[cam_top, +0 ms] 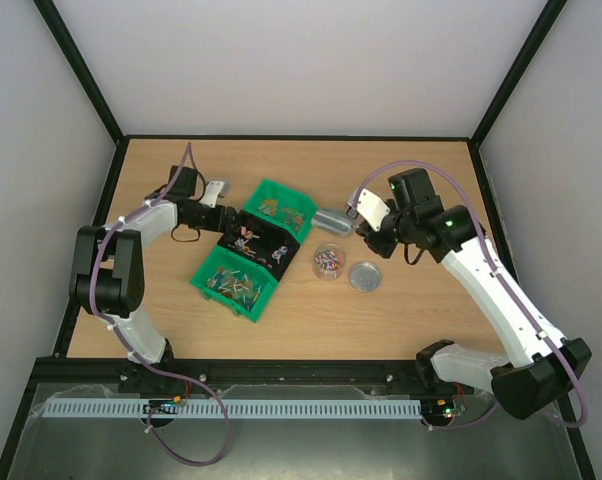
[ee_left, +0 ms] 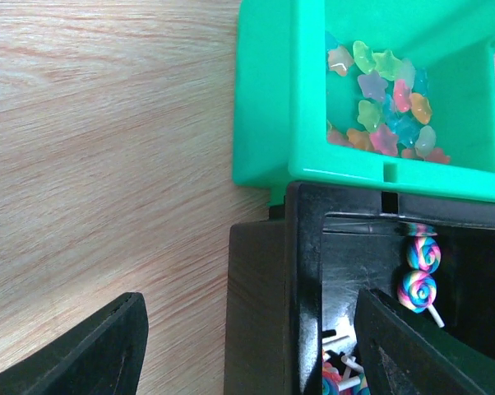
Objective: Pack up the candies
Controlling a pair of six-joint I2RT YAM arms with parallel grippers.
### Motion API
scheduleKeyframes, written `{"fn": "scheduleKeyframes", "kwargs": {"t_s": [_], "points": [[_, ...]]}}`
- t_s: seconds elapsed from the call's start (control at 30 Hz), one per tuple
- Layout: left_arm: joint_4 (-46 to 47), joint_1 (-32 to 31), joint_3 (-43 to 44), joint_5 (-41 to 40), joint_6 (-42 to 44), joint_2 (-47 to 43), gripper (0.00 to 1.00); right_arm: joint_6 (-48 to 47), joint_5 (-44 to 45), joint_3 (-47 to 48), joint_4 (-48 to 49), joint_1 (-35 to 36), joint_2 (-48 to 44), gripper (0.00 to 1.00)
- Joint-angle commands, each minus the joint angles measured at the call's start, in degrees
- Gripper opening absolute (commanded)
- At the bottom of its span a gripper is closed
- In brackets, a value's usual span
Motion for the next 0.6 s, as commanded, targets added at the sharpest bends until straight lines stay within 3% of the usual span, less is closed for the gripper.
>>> {"fn": "scheduleKeyframes", "kwargs": {"t_s": [0.0,0.13,0.27,0.57], "points": [[-1.92,0.51,1.66,-0.70,2.09,-1.68,0.72,6.80,0.14,-4.47,15.83,0.30,0.56,0.01],[-3.38,0.70,2.63,-1.60,3.95,-2.24,0.73,14.94,6.19,-9.78,28.33,-1.20,2.51,0.01],[-6.30,1.03,4.76,-2.56,6.95,-1.92,0.74,22.56,5.68,-12.57,34.62,-6.65,7.60,0.01],[-12.34,0.91,6.82,-4.35,14.75,-1.90,0.76,23.46,4.24,-19.59,42.87,-18.40,16.07,0.01]]}}
